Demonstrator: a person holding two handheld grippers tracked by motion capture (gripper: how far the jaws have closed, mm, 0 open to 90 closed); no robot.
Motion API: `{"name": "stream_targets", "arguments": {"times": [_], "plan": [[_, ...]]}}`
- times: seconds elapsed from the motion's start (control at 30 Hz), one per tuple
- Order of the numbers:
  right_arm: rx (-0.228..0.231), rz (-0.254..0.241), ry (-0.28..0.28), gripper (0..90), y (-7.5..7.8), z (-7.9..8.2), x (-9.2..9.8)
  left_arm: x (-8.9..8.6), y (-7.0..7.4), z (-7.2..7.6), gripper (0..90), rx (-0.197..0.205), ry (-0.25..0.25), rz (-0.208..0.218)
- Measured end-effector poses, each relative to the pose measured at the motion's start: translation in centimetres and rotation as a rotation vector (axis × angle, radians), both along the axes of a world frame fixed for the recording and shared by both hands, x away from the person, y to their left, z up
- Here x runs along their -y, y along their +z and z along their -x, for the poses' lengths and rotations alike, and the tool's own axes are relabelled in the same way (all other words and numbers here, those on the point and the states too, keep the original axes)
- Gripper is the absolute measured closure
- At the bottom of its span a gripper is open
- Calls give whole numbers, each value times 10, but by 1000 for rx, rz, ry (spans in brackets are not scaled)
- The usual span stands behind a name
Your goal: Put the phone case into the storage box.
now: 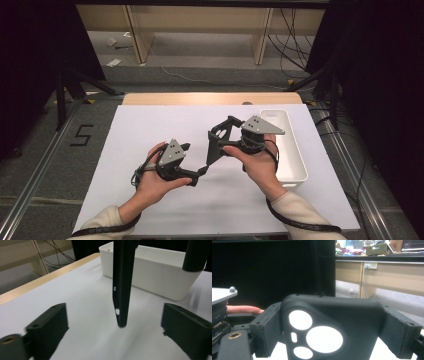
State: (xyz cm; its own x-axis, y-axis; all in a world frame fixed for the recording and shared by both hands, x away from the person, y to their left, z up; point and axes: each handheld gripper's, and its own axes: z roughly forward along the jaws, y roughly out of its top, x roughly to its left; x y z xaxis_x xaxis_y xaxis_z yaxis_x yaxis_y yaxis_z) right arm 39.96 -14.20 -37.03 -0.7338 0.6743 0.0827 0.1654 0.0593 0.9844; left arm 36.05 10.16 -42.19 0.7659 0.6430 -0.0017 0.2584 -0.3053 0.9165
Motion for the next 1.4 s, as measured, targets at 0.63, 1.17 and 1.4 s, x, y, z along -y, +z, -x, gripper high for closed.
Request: {"name": "stream_targets", "arguments": {"times": [0.63, 1.17, 1.4], "plan": [[-7, -2, -22, 152, 4, -3, 9, -20, -2, 8, 0, 15, 22, -9], [6, 2, -47, 153, 9, -5, 18, -30, -1, 13, 1, 28, 36, -9], [11, -5, -62, 153, 14, -6, 23, -37, -1, 16, 1, 29, 45, -6]]}}
